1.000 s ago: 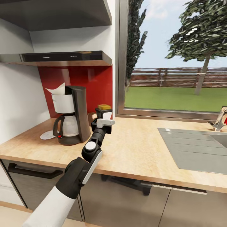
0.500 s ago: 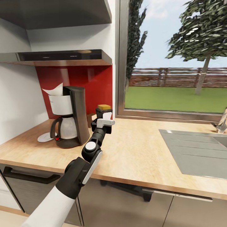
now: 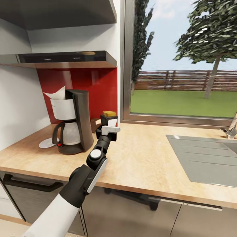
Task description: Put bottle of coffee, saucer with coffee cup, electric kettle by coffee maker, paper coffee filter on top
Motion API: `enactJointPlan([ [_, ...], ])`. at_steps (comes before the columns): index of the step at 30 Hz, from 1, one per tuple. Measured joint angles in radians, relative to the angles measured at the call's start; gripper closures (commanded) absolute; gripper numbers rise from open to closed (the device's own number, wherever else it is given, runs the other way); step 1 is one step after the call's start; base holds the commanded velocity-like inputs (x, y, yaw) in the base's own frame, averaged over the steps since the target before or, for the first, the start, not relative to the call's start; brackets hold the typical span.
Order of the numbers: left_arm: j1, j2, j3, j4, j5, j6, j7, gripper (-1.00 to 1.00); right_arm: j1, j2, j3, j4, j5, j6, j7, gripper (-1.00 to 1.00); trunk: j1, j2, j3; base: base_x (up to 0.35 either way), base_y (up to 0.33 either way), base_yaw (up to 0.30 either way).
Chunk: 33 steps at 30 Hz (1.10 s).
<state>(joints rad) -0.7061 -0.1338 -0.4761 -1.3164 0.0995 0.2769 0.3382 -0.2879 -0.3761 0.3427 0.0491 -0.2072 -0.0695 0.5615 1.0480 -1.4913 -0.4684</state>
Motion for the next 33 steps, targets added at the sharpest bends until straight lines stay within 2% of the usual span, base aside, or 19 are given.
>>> enactJointPlan([
  [7, 0.000, 0.001, 0.001, 0.022, 0.002, -0.028, 0.000, 1.00, 0.000, 0.000, 0.000, 0.000, 0.000, 0.000, 0.000, -1.00, 0.000, 0.000, -0.010, 0.000, 0.000, 0.000],
  [33, 0.000, 0.001, 0.005, 0.026, 0.001, -0.031, 0.002, 1.00, 0.001, 0.000, 0.000, 0.000, 0.000, -0.001, 0.000, -1.00, 0.000, 0.000, -0.049, 0.000, 0.000, 0.000],
])
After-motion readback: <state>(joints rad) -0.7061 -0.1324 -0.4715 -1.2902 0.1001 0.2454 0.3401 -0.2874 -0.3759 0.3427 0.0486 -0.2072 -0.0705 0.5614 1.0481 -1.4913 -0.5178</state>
